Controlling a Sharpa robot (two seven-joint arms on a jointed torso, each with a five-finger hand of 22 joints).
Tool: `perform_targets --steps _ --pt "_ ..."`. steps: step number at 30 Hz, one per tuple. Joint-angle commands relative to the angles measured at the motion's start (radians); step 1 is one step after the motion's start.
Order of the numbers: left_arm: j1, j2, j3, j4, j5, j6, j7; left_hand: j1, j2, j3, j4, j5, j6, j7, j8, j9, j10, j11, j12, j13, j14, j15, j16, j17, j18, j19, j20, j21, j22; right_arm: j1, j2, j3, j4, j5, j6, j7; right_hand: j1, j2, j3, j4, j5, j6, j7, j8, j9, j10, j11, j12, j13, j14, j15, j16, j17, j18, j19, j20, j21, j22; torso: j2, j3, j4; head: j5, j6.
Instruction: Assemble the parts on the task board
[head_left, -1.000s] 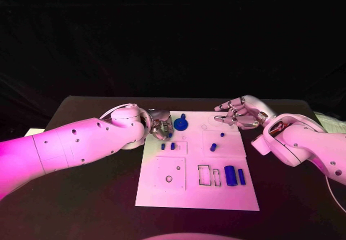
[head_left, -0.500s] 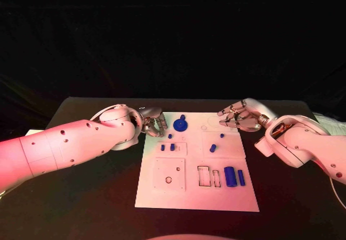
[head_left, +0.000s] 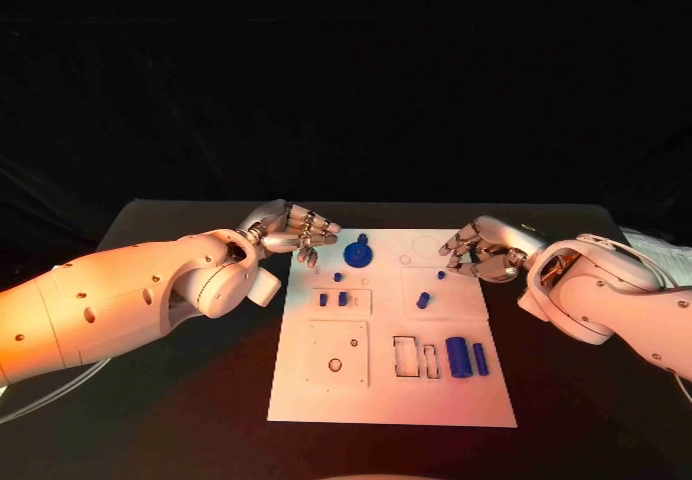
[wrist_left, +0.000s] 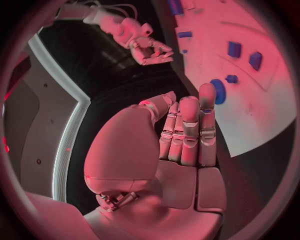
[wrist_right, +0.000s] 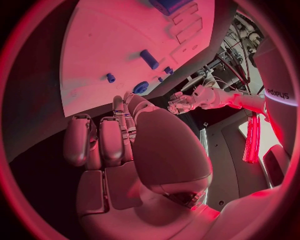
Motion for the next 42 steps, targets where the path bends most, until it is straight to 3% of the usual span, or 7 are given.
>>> perform_targets --steps 1,7,16,23,42 --pt "-0.012 -0.017 -0.002 0.033 0.439 -0.021 0.179 -0.007 0.005 -0.012 0.0 -0.003 0.009 -0.004 0.006 0.001 0.01 0.001 0.011 0.003 -0.005 -0.003 -0.001 -0.003 0.011 -0.008 -0.004 -0.008 -0.006 -0.005 0.002 0.0 0.012 -0.208 0.037 -0.085 -0.009 -0.011 0.01 0.0 -0.008 0.009 0.001 -0.003 -0.001 0.0 0.004 -0.009 -0.017 0.027 0.006 -0.004 -0.006 0.004 -0.001 0.009 0.0 -0.002 0.0 -0.0006 -0.0016 -0.003 0.005" --pt "-0.023 -0.035 -0.004 0.062 0.501 -0.016 0.212 -0.01 0.007 -0.023 -0.001 -0.002 0.012 -0.006 0.01 0.001 0.012 -0.002 0.02 0.004 -0.006 -0.004 0.001 -0.005 0.011 -0.009 -0.005 -0.017 -0.012 -0.009 0.006 0.0 0.023 -0.281 0.037 -0.115 -0.021 -0.021 0.025 0.0 -0.015 0.008 0.002 -0.005 -0.002 -0.006 0.007 -0.023 -0.044 0.025 0.008 -0.01 -0.015 0.005 -0.005 0.011 -0.003 -0.007 0.0 -0.0007 -0.002 -0.027 0.012" --pt "-0.027 -0.047 -0.004 0.081 0.534 -0.004 0.227 -0.017 0.008 -0.037 0.0 -0.001 0.012 -0.008 0.013 0.001 0.011 -0.003 0.028 0.005 -0.007 -0.005 0.001 -0.008 0.011 -0.009 -0.006 -0.026 -0.018 -0.014 0.03 0.0 0.014 -0.326 0.085 -0.148 -0.036 -0.032 0.041 -0.002 -0.033 -0.001 0.001 -0.007 -0.005 -0.023 0.013 -0.041 -0.081 0.022 0.013 -0.018 -0.026 0.007 -0.013 0.015 -0.012 -0.018 0.003 -0.0005 -0.0007 -0.045 0.012" --pt "-0.027 -0.051 -0.004 0.091 0.538 0.004 0.228 -0.021 0.008 -0.044 0.0 0.0 0.011 -0.008 0.014 0.0 0.009 -0.003 0.032 0.005 -0.01 -0.005 0.0 -0.013 0.012 -0.01 -0.006 -0.032 -0.022 -0.016 0.057 -0.001 -0.01 -0.353 0.12 -0.17 -0.041 -0.033 0.05 -0.004 -0.04 -0.002 -0.001 -0.006 -0.005 -0.031 0.013 -0.047 -0.098 0.02 0.013 -0.023 -0.033 0.009 -0.018 0.016 -0.017 -0.025 0.003 -0.0015 -0.0005 -0.05 0.011" --pt "-0.027 -0.055 -0.004 0.097 0.539 0.005 0.222 -0.022 0.008 -0.047 0.0 0.001 0.011 -0.008 0.014 0.0 0.008 -0.003 0.033 0.005 -0.011 -0.005 -0.001 -0.016 0.012 -0.009 -0.006 -0.033 -0.023 -0.023 0.119 -0.011 -0.074 -0.367 0.178 -0.172 -0.042 -0.008 0.101 -0.018 -0.058 0.033 -0.013 0.003 0.002 0.002 0.0 -0.038 -0.144 0.023 0.0 -0.019 -0.032 0.009 -0.014 0.005 -0.017 -0.022 0.002 0.001 -0.0014 -0.048 0.004"
